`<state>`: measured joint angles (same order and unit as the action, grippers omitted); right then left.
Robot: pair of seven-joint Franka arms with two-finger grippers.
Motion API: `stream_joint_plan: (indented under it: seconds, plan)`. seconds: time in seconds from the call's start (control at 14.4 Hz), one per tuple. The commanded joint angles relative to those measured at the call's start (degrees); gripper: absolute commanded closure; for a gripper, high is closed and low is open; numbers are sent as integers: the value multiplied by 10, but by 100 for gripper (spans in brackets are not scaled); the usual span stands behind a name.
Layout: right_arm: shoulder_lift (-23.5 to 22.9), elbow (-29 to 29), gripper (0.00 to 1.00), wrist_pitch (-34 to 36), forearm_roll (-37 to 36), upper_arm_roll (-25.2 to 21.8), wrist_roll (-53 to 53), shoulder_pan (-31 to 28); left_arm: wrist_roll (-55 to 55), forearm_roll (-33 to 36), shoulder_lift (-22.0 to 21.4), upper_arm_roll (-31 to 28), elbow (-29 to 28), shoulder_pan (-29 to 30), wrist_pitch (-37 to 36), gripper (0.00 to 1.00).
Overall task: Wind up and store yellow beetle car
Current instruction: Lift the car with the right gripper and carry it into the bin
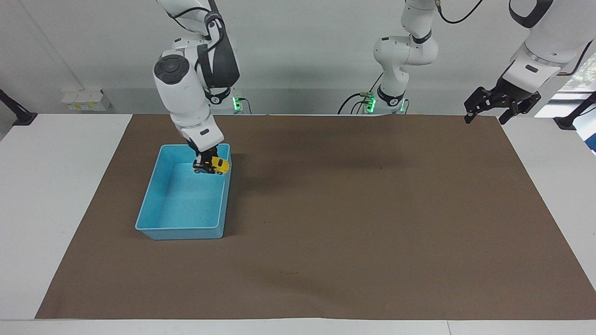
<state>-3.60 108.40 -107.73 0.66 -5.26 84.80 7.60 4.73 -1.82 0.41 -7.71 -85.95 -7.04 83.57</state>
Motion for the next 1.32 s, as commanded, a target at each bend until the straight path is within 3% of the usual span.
stream_joint_plan:
  seconds: [0.0, 0.35, 0.9, 1.25]
  plan:
    - [20, 53, 100, -32, -6, 7, 18, -7, 8, 2, -11, 1, -11, 2, -3, 0]
    - [10, 92, 100, -74, -16, 7, 62, -11, 8, 2, -11, 1, -11, 2, -3, 0]
    - [-1, 195, 100, -213, -21, 6, 66, -20, 8, 2, -11, 1, -11, 2, -3, 0]
    - [-33, 210, 100, -253, -31, 6, 67, -22, 8, 2, -11, 1, -11, 2, -3, 0]
